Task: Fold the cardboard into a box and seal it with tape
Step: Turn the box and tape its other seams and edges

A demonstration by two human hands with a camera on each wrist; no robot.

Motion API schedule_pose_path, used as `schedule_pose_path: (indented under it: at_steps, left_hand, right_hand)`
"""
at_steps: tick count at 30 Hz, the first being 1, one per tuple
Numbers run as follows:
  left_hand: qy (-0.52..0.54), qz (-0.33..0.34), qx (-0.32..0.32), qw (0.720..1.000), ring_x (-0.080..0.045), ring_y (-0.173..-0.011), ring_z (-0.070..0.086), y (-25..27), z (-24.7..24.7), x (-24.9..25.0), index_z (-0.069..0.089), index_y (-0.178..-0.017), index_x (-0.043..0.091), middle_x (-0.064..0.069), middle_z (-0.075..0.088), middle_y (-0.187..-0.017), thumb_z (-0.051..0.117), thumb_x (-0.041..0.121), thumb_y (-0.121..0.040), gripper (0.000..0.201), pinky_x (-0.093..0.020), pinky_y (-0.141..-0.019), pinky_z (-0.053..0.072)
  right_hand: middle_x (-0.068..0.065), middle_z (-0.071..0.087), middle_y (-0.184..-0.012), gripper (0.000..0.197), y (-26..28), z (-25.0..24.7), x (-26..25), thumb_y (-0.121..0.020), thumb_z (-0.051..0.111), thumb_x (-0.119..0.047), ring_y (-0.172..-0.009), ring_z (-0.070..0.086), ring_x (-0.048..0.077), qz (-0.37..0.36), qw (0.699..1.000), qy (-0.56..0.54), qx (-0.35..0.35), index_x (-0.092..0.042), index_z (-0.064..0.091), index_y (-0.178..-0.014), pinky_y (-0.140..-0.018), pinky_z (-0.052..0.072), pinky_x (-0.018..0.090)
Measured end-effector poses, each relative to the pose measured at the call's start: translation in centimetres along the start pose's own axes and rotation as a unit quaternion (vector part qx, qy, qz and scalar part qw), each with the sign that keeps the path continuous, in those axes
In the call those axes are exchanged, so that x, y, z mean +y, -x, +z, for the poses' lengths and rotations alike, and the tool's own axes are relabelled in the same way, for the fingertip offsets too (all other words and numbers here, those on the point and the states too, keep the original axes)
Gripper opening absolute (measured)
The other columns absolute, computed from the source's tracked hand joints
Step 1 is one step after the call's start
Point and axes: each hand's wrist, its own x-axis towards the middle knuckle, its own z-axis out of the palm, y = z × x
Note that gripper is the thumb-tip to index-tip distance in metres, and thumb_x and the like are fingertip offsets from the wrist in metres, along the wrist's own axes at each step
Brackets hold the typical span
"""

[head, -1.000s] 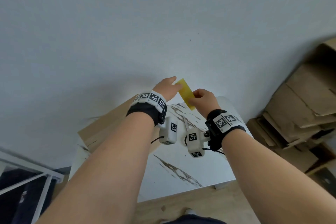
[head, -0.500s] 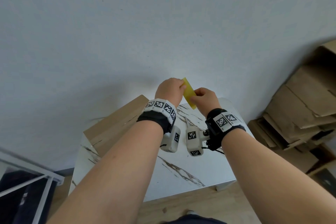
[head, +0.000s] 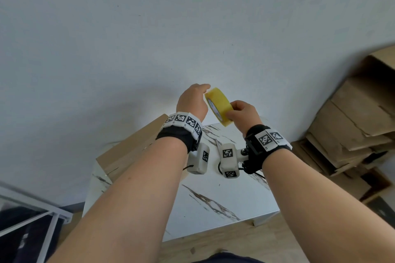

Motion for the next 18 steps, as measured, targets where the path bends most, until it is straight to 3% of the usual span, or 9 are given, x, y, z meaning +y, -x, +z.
schedule_pose_path:
  at_steps: [4, 6, 9, 11, 13, 15, 18]
  left_hand:
    - [-0.06, -0.003, -0.066, 0.996, -0.027, -0.126, 0.051, -0.9, -0.5, -0.6, 0.043, -0.143, 0.024, -0.008, 0.053, -0.139, 0.052, 0.01, -0.093, 0.053, -0.035, -0.105, 0.042]
    - [-0.057, 0.003, -0.057, 0.997, -0.027, -0.121, 0.055, -1.0, -0.7, -0.6, 0.051, -0.137, 0.022, -0.007, 0.059, -0.133, 0.054, 0.018, -0.094, 0.044, -0.035, -0.101, 0.044]
    - [-0.049, 0.03, -0.032, 0.998, -0.03, -0.107, 0.062, -0.9, -0.8, -0.4, 0.065, -0.121, 0.016, -0.009, 0.068, -0.116, 0.051, 0.02, -0.094, 0.03, -0.038, -0.091, 0.049]
    - [-0.06, 0.045, -0.03, 0.997, -0.03, -0.108, 0.06, -0.7, -0.4, -0.4, 0.062, -0.125, 0.021, -0.009, 0.066, -0.118, 0.049, 0.022, -0.096, 0.033, -0.036, -0.092, 0.048]
    - [-0.068, 0.057, -0.027, 0.996, -0.029, -0.113, 0.058, -0.5, 0.1, -0.5, 0.057, -0.131, 0.025, -0.008, 0.063, -0.123, 0.046, 0.022, -0.097, 0.036, -0.035, -0.093, 0.046]
    - [-0.061, 0.069, -0.015, 0.996, -0.026, -0.115, 0.057, -0.3, 0.5, -0.4, 0.056, -0.133, 0.027, -0.004, 0.061, -0.127, 0.045, 0.022, -0.098, 0.037, -0.034, -0.096, 0.046]
    - [-0.071, 0.105, 0.003, 0.992, -0.023, -0.116, 0.057, 0.0, 1.0, 0.2, 0.056, -0.133, 0.027, -0.001, 0.059, -0.13, 0.046, 0.021, -0.098, 0.037, -0.031, -0.095, 0.046]
  right_hand:
    - [-0.001, 0.056, -0.064, 0.021, 0.0, -0.6, 0.0, -0.072, 0.053, 0.006, -0.061, 0.049, 0.017, 0.005, 0.999, -0.031, -0.045, -0.014, 0.061, -0.071, -0.065, 0.041, 0.029]
    - [0.002, 0.058, -0.066, 0.022, 0.2, -0.7, 0.2, -0.065, 0.052, 0.003, -0.066, 0.049, 0.021, 0.016, 0.996, -0.056, -0.066, -0.015, 0.062, -0.072, -0.071, 0.042, 0.037]
    - [0.012, 0.059, -0.08, 0.025, 0.3, -0.8, 0.1, -0.074, 0.047, 0.011, -0.076, 0.054, 0.025, 0.051, 0.987, -0.115, -0.099, -0.007, 0.063, -0.084, -0.081, 0.048, 0.04]
    - [0.017, 0.059, -0.09, 0.019, 0.2, -1.0, -0.4, -0.08, 0.045, 0.004, -0.086, 0.057, 0.028, 0.092, 0.976, -0.16, -0.119, -0.003, 0.06, -0.089, -0.083, 0.049, 0.039]
    - [0.016, 0.058, -0.088, 0.008, 0.2, -1.1, -1.1, -0.083, 0.048, -0.007, -0.084, 0.056, 0.029, 0.129, 0.966, -0.188, -0.125, -0.006, 0.056, -0.082, -0.079, 0.048, 0.038]
    - [0.014, 0.061, -0.087, 0.011, 0.2, -1.2, -1.7, -0.084, 0.052, -0.016, -0.082, 0.058, 0.029, 0.148, 0.963, -0.193, -0.115, -0.007, 0.059, -0.083, -0.082, 0.05, 0.04]
    - [0.018, 0.06, -0.095, 0.027, 0.1, -1.1, -2.1, -0.079, 0.052, -0.02, -0.088, 0.059, 0.031, 0.159, 0.961, -0.209, -0.089, -0.002, 0.058, -0.099, -0.091, 0.048, 0.044]
